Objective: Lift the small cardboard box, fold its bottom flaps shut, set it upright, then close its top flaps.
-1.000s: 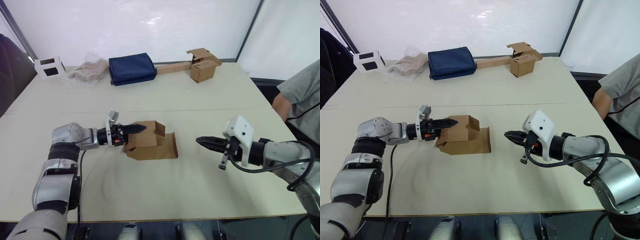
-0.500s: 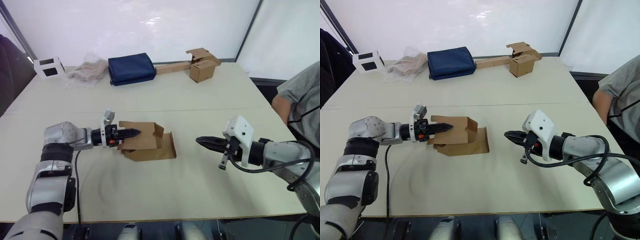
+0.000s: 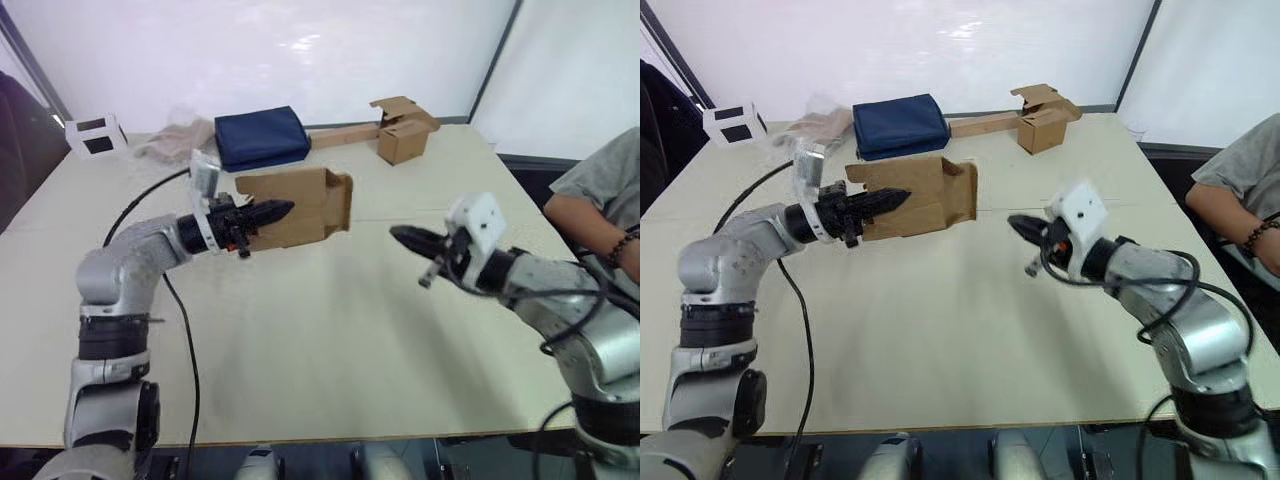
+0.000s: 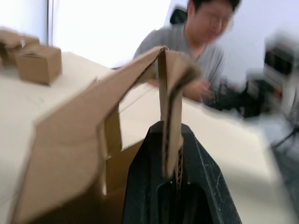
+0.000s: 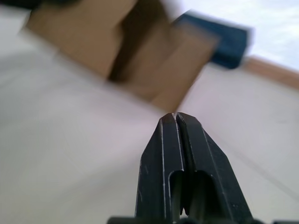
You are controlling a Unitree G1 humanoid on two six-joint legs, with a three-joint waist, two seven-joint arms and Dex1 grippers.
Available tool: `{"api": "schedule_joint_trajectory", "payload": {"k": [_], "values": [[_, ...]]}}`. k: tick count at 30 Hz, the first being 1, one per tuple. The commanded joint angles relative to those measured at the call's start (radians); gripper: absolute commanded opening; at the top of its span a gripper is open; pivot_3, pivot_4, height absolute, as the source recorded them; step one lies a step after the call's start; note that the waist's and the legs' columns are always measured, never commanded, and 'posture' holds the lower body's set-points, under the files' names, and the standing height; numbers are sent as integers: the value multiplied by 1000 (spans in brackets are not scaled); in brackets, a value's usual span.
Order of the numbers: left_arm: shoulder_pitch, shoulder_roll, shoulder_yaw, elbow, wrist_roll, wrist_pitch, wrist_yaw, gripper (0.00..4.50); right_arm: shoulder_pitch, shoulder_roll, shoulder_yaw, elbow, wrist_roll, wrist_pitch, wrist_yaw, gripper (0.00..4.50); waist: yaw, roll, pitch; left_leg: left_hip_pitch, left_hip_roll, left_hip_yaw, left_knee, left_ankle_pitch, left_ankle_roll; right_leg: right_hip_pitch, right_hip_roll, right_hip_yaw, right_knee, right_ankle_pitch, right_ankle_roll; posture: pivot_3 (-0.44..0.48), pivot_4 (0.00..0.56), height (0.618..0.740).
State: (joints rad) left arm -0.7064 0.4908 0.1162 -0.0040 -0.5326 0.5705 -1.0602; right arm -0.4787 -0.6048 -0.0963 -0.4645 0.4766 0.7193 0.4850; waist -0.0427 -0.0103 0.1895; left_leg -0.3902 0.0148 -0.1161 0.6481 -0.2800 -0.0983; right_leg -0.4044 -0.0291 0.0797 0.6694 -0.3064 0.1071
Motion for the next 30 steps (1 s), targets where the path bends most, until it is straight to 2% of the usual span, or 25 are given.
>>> {"api": "schedule_joint_trajectory", "payload": {"k": [1, 4, 9, 30], "values": [[-15, 14, -11, 8, 54, -179, -30, 35, -56, 44, 8, 23, -33, -38, -48, 0, 2, 0, 0, -1, 0, 0, 0, 0, 0, 0, 0, 0, 0, 0, 0, 0, 150, 740], [-35, 18, -27, 44, 88, -280, -52, 35, -141, 121, 31, 79, -52, -63, -91, 0, -2, 0, 0, -1, 0, 0, 1, -1, 3, 0, 0, 0, 0, 0, 0, 0, 150, 740], [-56, 20, -30, 83, 78, -300, -66, 35, -207, 189, 66, 123, -71, -82, -98, 0, -4, 0, 0, -1, 0, 0, 0, -4, 7, -1, 1, 0, 1, 0, 0, 0, 150, 740], [-69, 15, -32, 75, 40, -248, -51, 35, -231, 278, 162, 123, -90, -75, -73, 0, -7, 0, 0, -1, 0, -1, 1, -4, 7, -1, 1, 0, 1, 0, 0, 0, 150, 740]]}}
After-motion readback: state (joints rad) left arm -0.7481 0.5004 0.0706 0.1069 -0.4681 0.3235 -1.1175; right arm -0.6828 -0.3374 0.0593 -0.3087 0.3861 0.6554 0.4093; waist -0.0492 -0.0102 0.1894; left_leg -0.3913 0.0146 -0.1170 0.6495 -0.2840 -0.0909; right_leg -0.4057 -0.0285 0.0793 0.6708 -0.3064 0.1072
